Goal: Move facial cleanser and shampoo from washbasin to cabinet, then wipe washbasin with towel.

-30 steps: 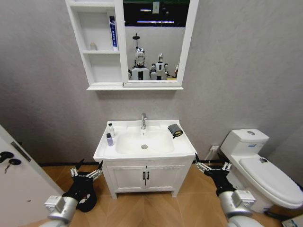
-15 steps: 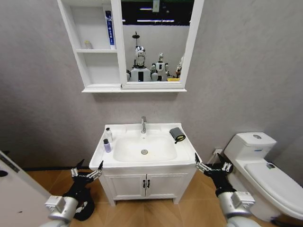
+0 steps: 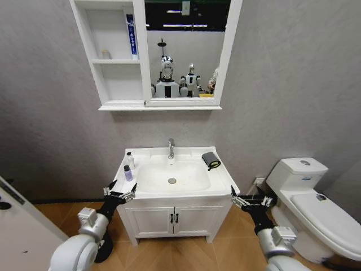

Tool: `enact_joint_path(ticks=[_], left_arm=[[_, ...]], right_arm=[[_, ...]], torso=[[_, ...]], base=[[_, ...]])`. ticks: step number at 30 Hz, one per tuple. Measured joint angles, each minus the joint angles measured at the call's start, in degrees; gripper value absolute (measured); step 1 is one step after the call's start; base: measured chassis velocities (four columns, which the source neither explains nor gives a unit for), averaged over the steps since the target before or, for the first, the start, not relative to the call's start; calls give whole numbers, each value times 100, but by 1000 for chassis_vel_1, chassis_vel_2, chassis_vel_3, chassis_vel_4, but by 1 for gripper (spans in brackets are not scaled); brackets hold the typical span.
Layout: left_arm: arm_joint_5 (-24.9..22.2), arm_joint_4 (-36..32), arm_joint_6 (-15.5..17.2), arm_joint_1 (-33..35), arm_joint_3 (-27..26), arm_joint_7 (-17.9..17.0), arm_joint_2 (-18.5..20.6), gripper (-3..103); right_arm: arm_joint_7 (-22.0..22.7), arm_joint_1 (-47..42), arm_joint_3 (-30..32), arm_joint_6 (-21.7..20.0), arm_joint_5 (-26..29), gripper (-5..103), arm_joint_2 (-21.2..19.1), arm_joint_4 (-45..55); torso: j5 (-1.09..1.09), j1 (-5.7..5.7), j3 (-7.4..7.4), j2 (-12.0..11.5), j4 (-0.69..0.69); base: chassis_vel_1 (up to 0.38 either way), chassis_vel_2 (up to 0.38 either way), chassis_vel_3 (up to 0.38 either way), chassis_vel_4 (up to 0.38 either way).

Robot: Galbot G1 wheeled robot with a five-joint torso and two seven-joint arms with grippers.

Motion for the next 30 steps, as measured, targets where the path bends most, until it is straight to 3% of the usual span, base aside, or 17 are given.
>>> enact_joint_path(ticks=[1, 5, 9, 11, 15, 30], left_arm=[[0, 0, 0, 0, 0, 0, 0, 100], [-20, 601, 406, -667, 498, -674, 176, 100], [-31, 824, 527, -971, 664, -997, 184, 100], [-32, 1091, 696, -1381, 838, -1409, 179, 100], [-38, 1342, 787, -1700, 969, -1655, 175, 100], [-82, 2188, 769, -2429, 1257, -1802, 170, 100]], right_arm=[[0, 0, 0, 0, 0, 100, 0, 0], [-3, 29, 37, 97, 16, 100, 2, -135], [-4, 28, 85, 139, 30, 100, 2, -176], [-5, 26, 148, 174, 76, 100, -13, -232], [-4, 62, 164, 186, 101, 100, -27, -288], [158, 166, 190, 194, 82, 100, -22, -375]], torso=[[0, 0, 0, 0, 0], [0, 0, 0, 0, 0], [-1, 1, 0, 0, -1], [0, 1, 0, 0, 0], [0, 1, 0, -1, 1], [0, 1, 0, -1, 0]], base=[[0, 0, 0, 0], [0, 0, 0, 0], [0, 0, 0, 0], [0, 0, 0, 0], [0, 0, 0, 0], [0, 0, 0, 0]])
